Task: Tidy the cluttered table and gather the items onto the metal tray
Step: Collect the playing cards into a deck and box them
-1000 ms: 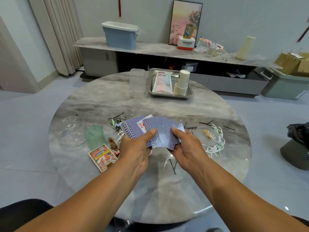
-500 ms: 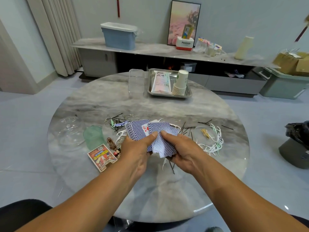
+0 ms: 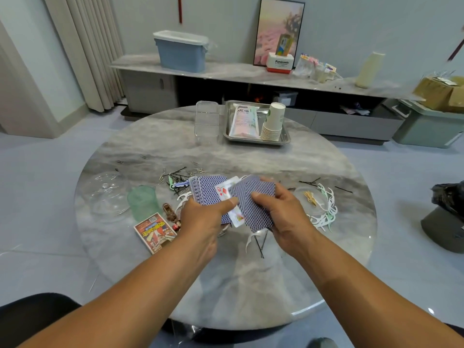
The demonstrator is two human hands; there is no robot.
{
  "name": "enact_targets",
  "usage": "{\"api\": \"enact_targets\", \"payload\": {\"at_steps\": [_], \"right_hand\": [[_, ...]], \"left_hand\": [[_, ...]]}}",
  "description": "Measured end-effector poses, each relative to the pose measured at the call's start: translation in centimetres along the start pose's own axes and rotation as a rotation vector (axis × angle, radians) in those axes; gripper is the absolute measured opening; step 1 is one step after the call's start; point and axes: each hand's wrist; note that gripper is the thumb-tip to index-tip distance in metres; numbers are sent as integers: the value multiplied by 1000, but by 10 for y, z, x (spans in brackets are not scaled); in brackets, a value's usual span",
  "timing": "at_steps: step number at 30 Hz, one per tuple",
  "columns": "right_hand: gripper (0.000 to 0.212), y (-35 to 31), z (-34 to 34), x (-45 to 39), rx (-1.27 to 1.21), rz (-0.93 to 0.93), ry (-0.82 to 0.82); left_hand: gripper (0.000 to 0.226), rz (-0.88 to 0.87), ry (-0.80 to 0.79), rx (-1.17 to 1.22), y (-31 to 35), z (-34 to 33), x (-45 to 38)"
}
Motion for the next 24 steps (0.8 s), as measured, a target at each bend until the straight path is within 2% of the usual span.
{"api": "enact_targets", "payload": {"at_steps": [2,5,8,11,13,15,17,22,24], "right_hand": [[21,2,-1,3,66,-1,-36],[19,1,1,2,66,-4,1],[23,-4,3,0,69,-22,-18],[19,-4,0,4,48,-29,-41],[14,-4,-1,3,-25,-59,26],[14,-5,1,0,-132,-125,137],[18,-5,3,-3,-176,-158,213],[15,-2,6,-5,-94,14,305],[17,-4,7,-6,-120,8,319]], "left_hand": [[38,13,-29,-26,-2,0,1],[43,38,-58,-61,-3,0,4],[33,58,-144,-68,-4,-2,8],[27,95,-220,12,-5,-5,11],[24,167,-228,117,-3,-7,9],[20,203,-201,154,0,-7,4],[23,151,-160,87,0,-6,-1],[26,-91,52,-150,2,2,-10],[30,-92,71,-134,4,4,-10]]}}
Point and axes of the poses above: each hand's wrist, its own x-axis away from the middle knuckle, its own z-axis out of the back of the hand, y = z × x, and after that the axes turned 13 degrees about z, right-handed
